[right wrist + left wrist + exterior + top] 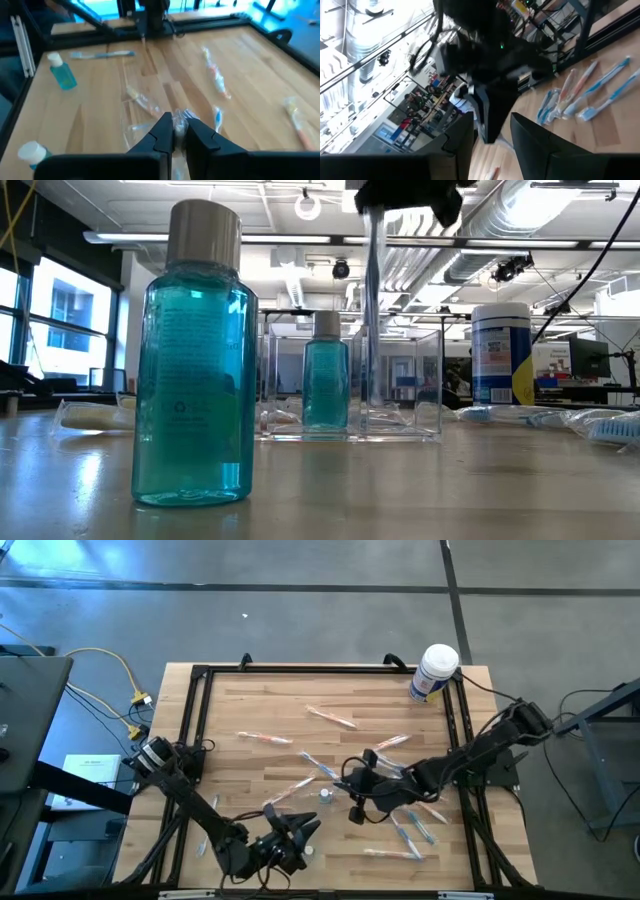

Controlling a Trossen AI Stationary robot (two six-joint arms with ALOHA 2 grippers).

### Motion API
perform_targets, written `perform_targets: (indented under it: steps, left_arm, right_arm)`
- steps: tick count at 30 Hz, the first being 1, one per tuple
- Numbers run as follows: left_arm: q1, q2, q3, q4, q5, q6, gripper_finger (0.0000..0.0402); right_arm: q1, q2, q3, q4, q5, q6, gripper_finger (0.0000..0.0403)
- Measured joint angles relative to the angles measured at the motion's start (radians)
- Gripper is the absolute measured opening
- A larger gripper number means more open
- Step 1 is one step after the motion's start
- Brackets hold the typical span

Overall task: Pick & Place toothbrushing station
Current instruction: Put the blue toothbrush into the transparent organizer

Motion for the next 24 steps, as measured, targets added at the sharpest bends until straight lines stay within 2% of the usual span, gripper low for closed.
perform_targets:
  steps: [7, 17, 21, 24]
  left_arm:
    - [-0.014, 0.000, 0.000, 0.000, 0.000, -0.002, 0.0124]
    - [-0.010, 0.000, 0.000, 0.000, 0.000, -0.005, 0.0124]
    - [-0.016, 0.000, 0.000, 0.000, 0.000, -0.006, 0.0124]
    - [-0.016, 0.000, 0.000, -0.001, 0.006, -0.045, 0.0124]
  right_arm:
    - [-0.034, 0.034, 0.000, -0.015, -0.037, 0.023, 0.0074]
    - [-0.051, 0.028, 0.000, -0.020, -0.043, 0.013, 0.0191]
    - [-0.052, 0.006, 0.000, -0.015, -0.043, -0.054, 0.0225]
    - [-0.044, -0.017, 0.000, -0.017, -0.046, -0.092, 0.0236]
